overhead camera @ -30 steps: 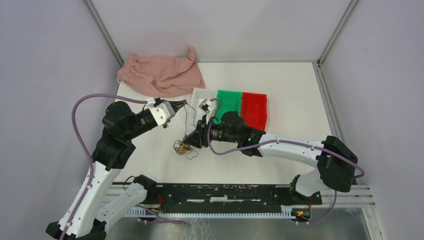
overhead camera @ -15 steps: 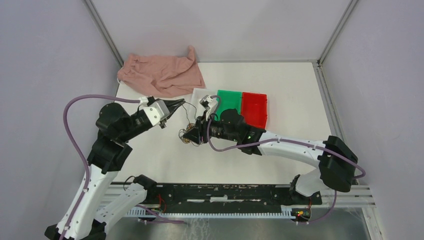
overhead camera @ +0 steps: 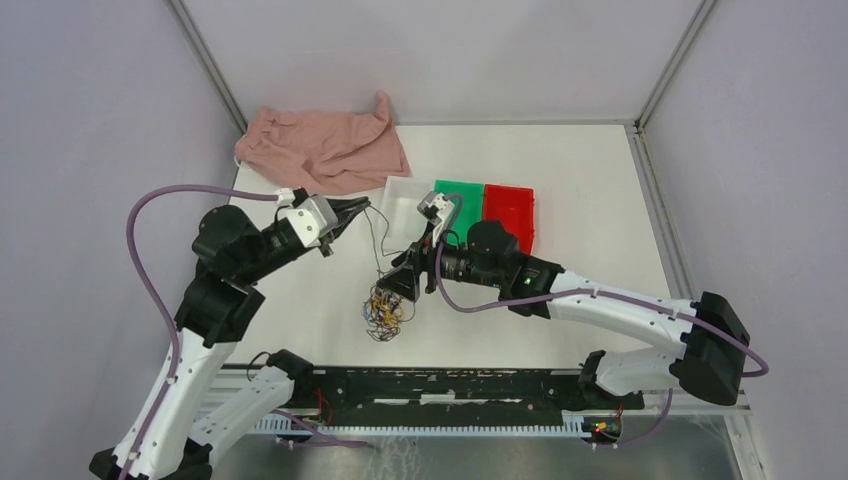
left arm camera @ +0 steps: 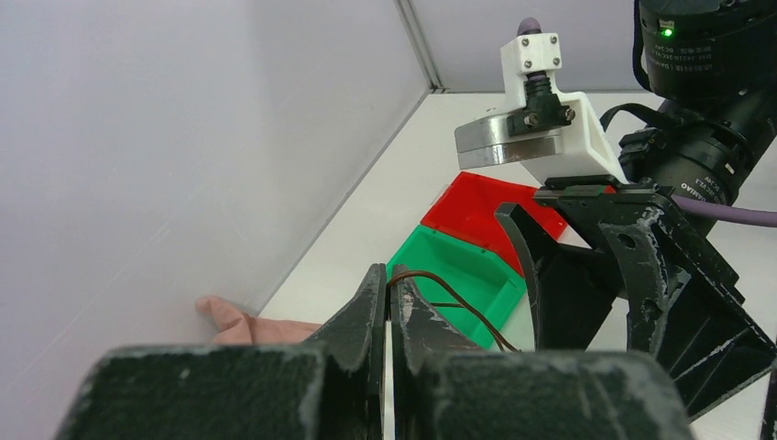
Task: Untangle the cables
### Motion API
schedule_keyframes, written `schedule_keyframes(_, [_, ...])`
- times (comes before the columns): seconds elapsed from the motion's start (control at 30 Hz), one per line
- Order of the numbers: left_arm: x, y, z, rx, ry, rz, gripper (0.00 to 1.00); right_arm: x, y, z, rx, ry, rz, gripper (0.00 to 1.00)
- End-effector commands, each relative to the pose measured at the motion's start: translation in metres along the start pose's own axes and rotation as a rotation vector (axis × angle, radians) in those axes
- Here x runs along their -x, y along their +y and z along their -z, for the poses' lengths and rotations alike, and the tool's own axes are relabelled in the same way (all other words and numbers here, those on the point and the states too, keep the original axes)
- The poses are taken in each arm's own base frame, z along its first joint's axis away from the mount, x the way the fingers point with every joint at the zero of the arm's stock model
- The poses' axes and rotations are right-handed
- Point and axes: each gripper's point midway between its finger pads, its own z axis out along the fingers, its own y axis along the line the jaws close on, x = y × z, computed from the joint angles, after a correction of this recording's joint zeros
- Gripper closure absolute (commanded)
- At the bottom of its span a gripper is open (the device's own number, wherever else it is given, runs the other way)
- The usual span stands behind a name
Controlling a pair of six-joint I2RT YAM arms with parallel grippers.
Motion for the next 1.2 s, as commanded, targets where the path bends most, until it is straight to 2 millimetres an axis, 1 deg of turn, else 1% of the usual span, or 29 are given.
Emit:
schedule_keyframes(0.0, [0.025,0.01,0.004,0.049,-0.049,0.044,0.97,0.025,0.03,-0.003,0.122,-0.057,0.012,0.3])
schedule_keyframes(0.1, [0.027,0.011,0.005,0.052,-0.053,0.05,0.97,0.029,0.039,-0.01,0.156,-0.063,-0.001,0.36])
schedule_keyframes(0.2, [0.029,0.012,0.005,0.055,-0.056,0.054,0.97,0.027,0.045,-0.019,0.187,-0.055,-0.02,0.44])
schedule_keyframes(0.4, [0.034,0.013,0.004,0.055,-0.063,0.067,0.97,0.031,0.044,-0.039,0.193,-0.061,-0.034,0.49])
schedule_keyframes(0.5, [0.038,0.014,0.006,0.059,-0.073,0.067,0.97,0.038,0.044,-0.043,0.184,-0.086,-0.029,0.52])
schedule_keyframes(0.57, [0.04,0.014,0.007,0.058,-0.077,0.066,0.97,0.043,0.04,-0.044,0.158,-0.1,-0.02,0.54])
schedule_keyframes(0.63, [0.039,0.013,0.008,0.056,-0.073,0.06,0.97,0.043,0.037,-0.037,0.13,-0.08,0.002,0.54])
schedule_keyframes(0.73, [0.037,0.013,0.009,0.059,-0.063,0.043,0.97,0.041,0.037,-0.022,0.113,-0.069,0.025,0.52])
schedule_keyframes(0.87, [0.033,0.014,0.008,0.062,-0.055,0.028,0.97,0.026,0.034,-0.002,0.091,-0.026,0.035,0.49])
schedule_keyframes(0.97, [0.03,0.013,0.007,0.06,-0.048,0.02,0.97,0.019,0.037,0.009,0.103,0.0,0.032,0.47])
schedule_keyframes(1.03, [0.028,0.013,0.007,0.057,-0.044,0.012,0.97,0.019,0.042,0.014,0.123,0.01,0.039,0.45])
schedule_keyframes(1.07, [0.027,0.012,0.007,0.056,-0.044,0.011,0.97,0.023,0.044,0.018,0.124,0.002,0.051,0.44])
schedule_keyframes(1.17, [0.028,0.013,0.006,0.053,-0.044,0.013,0.97,0.03,0.038,0.019,0.083,-0.022,0.086,0.37])
